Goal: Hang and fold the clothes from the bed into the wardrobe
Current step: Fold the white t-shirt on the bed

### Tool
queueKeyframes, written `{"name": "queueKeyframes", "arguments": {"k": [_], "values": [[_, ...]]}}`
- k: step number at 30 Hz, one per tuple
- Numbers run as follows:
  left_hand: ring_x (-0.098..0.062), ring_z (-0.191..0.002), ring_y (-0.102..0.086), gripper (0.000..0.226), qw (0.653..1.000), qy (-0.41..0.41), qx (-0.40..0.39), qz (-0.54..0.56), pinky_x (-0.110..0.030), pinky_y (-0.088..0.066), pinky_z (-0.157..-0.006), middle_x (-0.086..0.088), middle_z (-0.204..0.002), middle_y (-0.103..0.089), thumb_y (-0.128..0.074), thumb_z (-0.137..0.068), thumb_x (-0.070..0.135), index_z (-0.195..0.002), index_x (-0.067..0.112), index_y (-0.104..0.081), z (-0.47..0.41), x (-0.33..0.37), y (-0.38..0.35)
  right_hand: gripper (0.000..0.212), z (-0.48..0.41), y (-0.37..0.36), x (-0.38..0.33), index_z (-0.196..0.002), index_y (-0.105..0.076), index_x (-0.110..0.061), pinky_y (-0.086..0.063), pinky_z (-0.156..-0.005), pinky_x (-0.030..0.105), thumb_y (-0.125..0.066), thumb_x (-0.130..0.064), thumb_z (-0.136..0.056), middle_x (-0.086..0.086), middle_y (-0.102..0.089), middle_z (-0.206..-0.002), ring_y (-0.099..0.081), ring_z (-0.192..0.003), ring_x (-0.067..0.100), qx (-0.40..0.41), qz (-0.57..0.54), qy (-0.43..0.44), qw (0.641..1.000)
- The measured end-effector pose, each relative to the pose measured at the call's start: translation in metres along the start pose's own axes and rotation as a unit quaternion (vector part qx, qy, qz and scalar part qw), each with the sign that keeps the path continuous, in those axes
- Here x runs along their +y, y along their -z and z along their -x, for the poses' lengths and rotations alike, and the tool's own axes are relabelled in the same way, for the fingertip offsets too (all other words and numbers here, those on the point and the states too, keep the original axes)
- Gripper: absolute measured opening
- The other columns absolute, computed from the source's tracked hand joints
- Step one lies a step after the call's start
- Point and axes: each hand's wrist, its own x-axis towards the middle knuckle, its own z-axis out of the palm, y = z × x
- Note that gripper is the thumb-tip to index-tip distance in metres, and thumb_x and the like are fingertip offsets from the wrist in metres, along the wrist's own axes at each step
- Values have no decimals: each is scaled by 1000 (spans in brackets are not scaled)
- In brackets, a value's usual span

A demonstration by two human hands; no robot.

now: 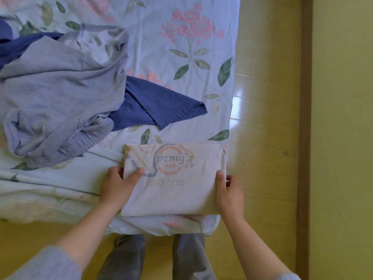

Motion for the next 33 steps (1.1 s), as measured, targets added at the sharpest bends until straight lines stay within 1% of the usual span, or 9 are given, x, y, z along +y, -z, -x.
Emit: {"name": "queueKeyframes", "arguments": {"k": [3, 6, 8, 10, 15, 18, 23, 27, 33], "values": [[-27, -82, -65, 53, 998, 38, -33, 36, -30, -44, -59, -5, -85, -69, -73, -75, 55, -96, 7, -66, 4, -4, -4, 33, 3, -1, -1, -96, -52, -18, -37, -56, 27, -46, -51, -97, -6, -59, -84, -56, -75, 10, -24, 10, -19, 999], [-25, -92, -65, 46, 988, 75, -62, 118, -37, -53, -80, -3, -97, -71, -71, -80, 51, -104, 12, -69, 4, 0, -8, 41, 2, 0, -5, -78, -49, -11, -30, -53, 30, -44, -46, -100, -1, -53, -70, -48, -66, 18, -54, 7, -3, 999], [-19, -89, -65, 36, 981, 72, -67, 168, -33, -53, -76, 0, -96, -71, -70, -84, 45, -104, 15, -69, 6, 5, -9, 47, 1, 2, -9, -72, -46, -5, -30, -53, 32, -44, -43, -101, 4, -49, -67, -44, -64, 19, -61, -5, 7, 998], [-10, -84, -63, 26, 977, 46, -59, 198, -26, -47, -65, 6, -95, -69, -66, -89, 40, -105, 20, -67, 9, 13, -6, 49, 1, 6, -15, -73, -49, 1, -30, -55, 34, -44, -39, -102, 7, -49, -67, -43, -64, 20, -52, -7, 19, 998], [-14, -96, -59, 27, 975, -15, -23, 222, -28, -43, -81, 7, -105, -65, -59, -94, 36, -117, 23, -63, 21, 43, 17, 47, 10, 27, -45, -80, -55, 2, -31, -53, 30, -42, -36, -103, 3, -54, -67, -45, -61, 16, -24, -32, 52, 998], [-5, -89, -58, 19, 970, -54, -14, 237, -24, -43, -71, 15, -98, -64, -58, -95, 35, -111, 26, -63, 31, 67, 42, 44, 21, 47, -76, -81, -58, -3, -33, -54, 29, -42, -38, -103, 2, -58, -70, -49, -63, 14, -16, -48, 69, 996], [-3, -89, -60, 16, 956, -124, 3, 265, -22, -44, -69, 15, -97, -67, -58, -95, 35, -107, 26, -65, 63, 124, 103, 47, 47, 94, -151, -82, -56, 2, -34, -57, 33, -42, -37, -103, 9, -57, -72, -47, -66, 20, 8, -74, 137, 988], [2, -89, -57, 12, 940, -179, 39, 288, -21, -43, -69, 21, -95, -64, -59, -94, 38, -101, 30, -64, 106, 174, 164, 44, 83, 142, -222, -71, -47, -5, -29, -55, 33, -42, -35, -103, 1, -46, -64, -40, -61, 16, 20, -100, 202, 974], [11, -81, -48, 18, 908, -270, 111, 301, -21, -38, -67, 29, -91, -54, -59, -93, 41, -109, 31, -57, 179, 242, 244, 43, 137, 220, -303, -82, -56, 4, -34, -59, 33, -45, -33, -102, 9, -54, -70, -45, -65, 17, 58, -167, 291, 940]]}}
